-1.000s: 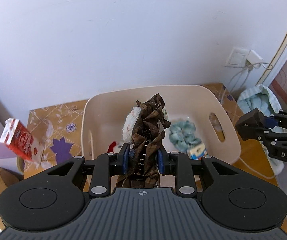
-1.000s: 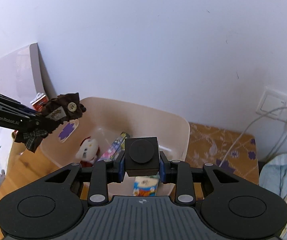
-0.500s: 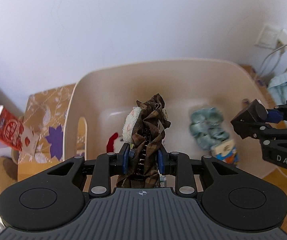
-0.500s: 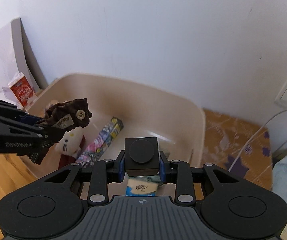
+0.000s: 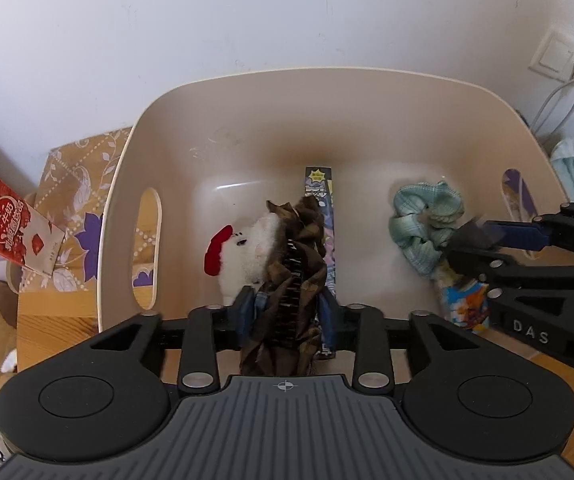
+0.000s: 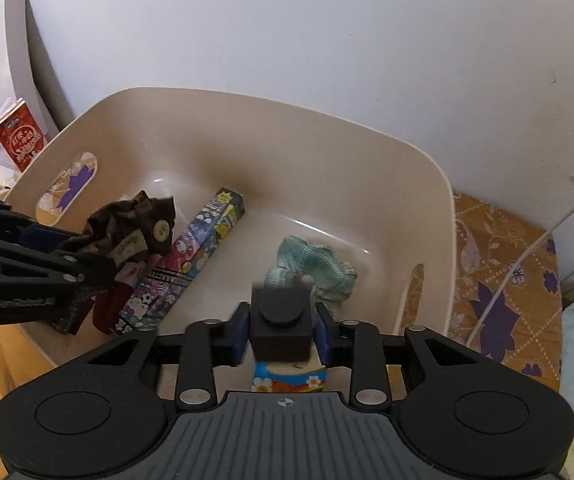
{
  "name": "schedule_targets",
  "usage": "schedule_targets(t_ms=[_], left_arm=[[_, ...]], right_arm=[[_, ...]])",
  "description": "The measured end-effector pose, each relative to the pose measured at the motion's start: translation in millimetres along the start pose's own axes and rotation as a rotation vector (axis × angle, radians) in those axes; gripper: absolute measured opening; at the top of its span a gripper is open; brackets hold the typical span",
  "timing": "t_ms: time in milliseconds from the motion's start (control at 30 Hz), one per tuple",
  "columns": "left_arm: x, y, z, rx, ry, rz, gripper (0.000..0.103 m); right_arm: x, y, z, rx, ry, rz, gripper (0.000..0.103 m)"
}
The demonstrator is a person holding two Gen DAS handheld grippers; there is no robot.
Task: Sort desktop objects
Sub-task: 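Carry clip and black box into the basket and open both grippers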
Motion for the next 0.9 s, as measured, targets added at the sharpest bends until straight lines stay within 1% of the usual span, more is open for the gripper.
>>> schedule_targets(t_ms=[33, 67, 100, 133, 200, 233, 267, 333, 400, 500, 600, 800, 900], left_arm=[[3, 1, 0, 0.003, -0.001, -0.010, 0.053], [6, 2, 1, 0.006, 0.001, -0.026, 0.058], [9, 2, 2, 0.008, 0.007, -0.044, 0.065], [12, 3, 3, 0.008, 0.009, -0.059, 0.068], [17, 3, 4, 0.007, 0.001, -0.073, 0.069], [20, 3, 5, 0.007, -0.004, -0.075, 0.069], [22, 2, 5, 0.008, -0.006, -0.078, 0.069], [27, 1, 7, 0.007, -0.009, -0.092, 0.069], [34, -1, 10, 0.006, -0.013, -0.101, 0.069], [44, -5, 15, -0.004, -0.019, -0.117, 0.070], [55, -10, 20, -0.030, 0.000, -0.157, 0.070], [74, -25, 36, -0.053, 0.000, -0.197, 0.070], [78, -36, 46, -0.061, -0.003, -0.198, 0.070]], right_arm=[[3, 0, -1, -0.002, 0.007, -0.009, 0.051], [6, -1, -2, 0.000, 0.005, -0.017, 0.054], [10, -1, -2, 0.003, -0.008, -0.026, 0.066], [14, 0, 0, 0.004, -0.015, -0.039, 0.071], [24, 0, -2, -0.004, -0.006, -0.061, 0.073], [28, 0, -2, -0.012, -0.009, -0.068, 0.077], [31, 0, -1, -0.019, -0.011, -0.078, 0.080], [39, -2, -1, -0.041, -0.005, -0.111, 0.092], [50, -5, -1, -0.062, 0.013, -0.142, 0.099], [64, -10, 1, -0.067, 0.007, -0.174, 0.100], [79, -15, 7, -0.061, 0.002, -0.208, 0.103], [96, -27, 18, -0.070, 0.005, -0.225, 0.103], [100, -33, 23, -0.084, 0.014, -0.226, 0.103]])
Point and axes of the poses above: each gripper's, at about its wrist camera, not at the fingertips, and x roughly against the way its jaws point, z to its left, y to its top, the point moved 5 cm from there along -x, roughly the way its jaws point, and after that the axes turned 11 degrees about y, right-handed, at the moved point
